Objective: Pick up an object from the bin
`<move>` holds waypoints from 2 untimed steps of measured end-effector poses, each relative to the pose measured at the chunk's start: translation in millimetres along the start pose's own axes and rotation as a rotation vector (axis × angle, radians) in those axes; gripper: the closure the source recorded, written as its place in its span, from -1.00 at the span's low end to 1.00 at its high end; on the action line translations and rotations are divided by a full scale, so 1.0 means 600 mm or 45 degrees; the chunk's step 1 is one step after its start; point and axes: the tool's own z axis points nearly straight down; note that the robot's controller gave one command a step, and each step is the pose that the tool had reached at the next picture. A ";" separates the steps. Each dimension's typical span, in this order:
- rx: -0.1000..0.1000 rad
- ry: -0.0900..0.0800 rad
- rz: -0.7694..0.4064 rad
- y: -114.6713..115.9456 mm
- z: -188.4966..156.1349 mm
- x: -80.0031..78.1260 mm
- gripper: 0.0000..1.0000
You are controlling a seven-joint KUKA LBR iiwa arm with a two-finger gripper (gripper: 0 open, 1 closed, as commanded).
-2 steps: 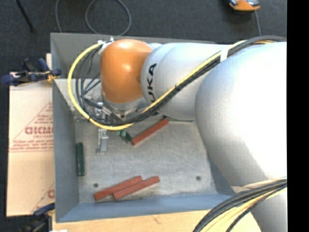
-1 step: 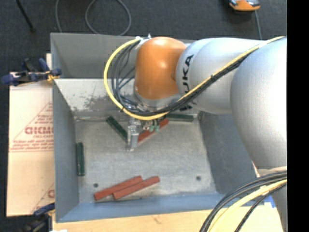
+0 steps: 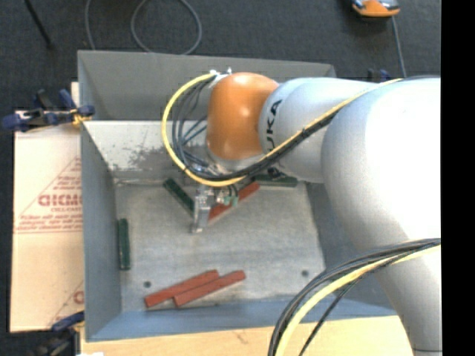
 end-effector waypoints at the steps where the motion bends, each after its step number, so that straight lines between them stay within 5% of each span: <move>1: -0.003 -0.005 0.001 0.003 -0.008 -0.001 1.00; 2: -0.001 -0.014 -0.048 0.022 -0.211 0.017 1.00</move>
Offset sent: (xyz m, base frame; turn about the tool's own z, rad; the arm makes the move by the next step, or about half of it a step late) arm 0.0000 0.0000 0.0000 0.0000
